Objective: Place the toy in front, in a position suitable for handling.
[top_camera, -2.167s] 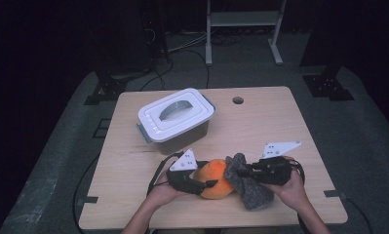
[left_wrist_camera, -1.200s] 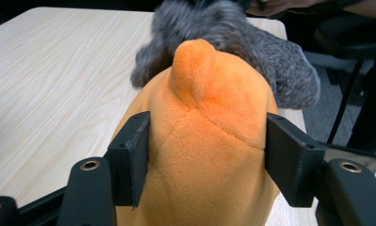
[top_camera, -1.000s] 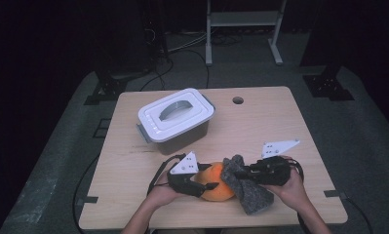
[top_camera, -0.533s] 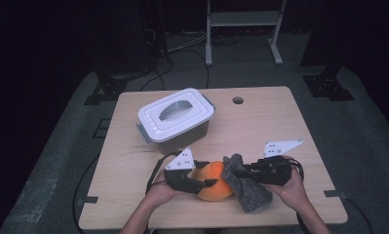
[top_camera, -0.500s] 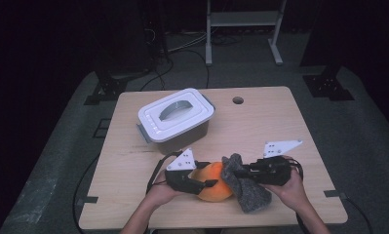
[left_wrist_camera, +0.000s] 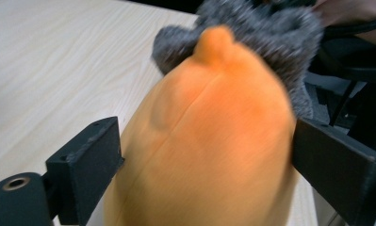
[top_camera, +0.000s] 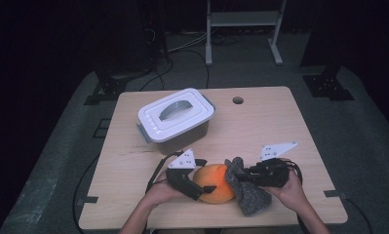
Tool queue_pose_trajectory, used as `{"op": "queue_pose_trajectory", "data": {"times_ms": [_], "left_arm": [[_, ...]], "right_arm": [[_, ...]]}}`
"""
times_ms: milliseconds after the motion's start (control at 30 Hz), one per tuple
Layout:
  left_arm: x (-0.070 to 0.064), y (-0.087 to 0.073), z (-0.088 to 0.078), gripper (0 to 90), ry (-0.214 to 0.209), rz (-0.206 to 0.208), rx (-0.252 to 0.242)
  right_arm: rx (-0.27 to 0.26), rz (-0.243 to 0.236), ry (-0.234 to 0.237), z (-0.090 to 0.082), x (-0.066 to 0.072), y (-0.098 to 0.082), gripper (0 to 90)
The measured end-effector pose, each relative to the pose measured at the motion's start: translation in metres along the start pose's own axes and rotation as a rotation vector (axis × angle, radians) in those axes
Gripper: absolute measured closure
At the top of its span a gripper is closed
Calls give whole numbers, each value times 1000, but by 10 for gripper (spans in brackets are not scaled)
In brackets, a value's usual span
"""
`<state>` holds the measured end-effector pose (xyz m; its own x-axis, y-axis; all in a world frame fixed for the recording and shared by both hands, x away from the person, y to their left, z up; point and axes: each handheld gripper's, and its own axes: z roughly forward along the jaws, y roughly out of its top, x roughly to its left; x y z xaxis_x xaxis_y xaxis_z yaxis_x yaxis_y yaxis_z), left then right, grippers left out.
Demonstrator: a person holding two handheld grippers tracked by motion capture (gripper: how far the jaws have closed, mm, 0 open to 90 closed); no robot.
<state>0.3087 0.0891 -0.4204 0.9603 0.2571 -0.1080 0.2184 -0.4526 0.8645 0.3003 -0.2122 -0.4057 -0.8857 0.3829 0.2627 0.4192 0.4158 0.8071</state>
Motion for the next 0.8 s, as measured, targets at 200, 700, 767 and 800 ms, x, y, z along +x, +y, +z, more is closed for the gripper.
{"op": "queue_pose_trajectory", "data": {"times_ms": [200, 700, 767, 800], "left_arm": [[0, -2, -3, 290, -2, 29, -3], [-19, 12, -2, 350, 81, 125, 63], [-17, 11, -1, 296, 65, 124, 53], [-16, 11, -1, 264, 56, 124, 47]], "right_arm": [[15, 20, -2, -2, -7, -5, 770], [-38, -32, -42, -6, 6, 7, 769], [-21, -11, -32, -3, 1, 2, 769], [-16, -3, -30, -3, 0, 0, 769]]}}
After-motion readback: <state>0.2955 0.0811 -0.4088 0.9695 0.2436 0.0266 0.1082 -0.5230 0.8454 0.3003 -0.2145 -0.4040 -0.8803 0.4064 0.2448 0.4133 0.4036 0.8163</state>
